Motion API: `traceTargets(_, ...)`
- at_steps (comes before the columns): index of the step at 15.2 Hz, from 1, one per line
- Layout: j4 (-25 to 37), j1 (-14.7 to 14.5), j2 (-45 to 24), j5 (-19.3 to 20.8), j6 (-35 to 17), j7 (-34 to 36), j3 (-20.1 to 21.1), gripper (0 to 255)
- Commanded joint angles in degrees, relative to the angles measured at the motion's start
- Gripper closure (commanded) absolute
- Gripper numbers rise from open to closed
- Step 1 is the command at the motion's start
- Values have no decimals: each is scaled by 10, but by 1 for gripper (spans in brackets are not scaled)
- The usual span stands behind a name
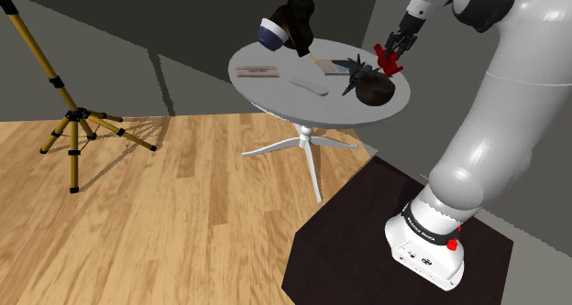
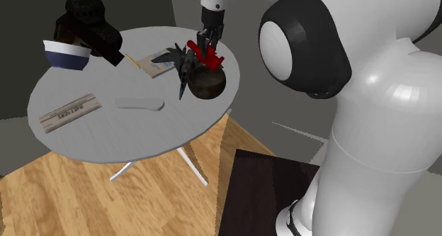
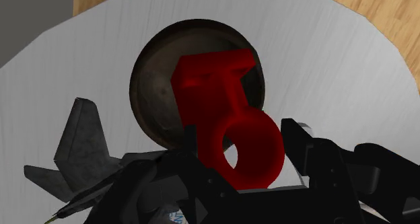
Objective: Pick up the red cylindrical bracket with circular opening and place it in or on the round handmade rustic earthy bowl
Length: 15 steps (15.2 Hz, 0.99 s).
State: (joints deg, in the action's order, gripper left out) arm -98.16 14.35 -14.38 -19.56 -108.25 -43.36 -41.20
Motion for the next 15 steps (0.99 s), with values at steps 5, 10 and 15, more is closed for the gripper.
traceTargets(5,-29,3,-15,-15,-39,-15,4,255)
traceTargets(10,-50,5,-26,-26,-66,-26,9,255)
traceTargets(15,-50,5,-26,-26,-66,-26,9,255)
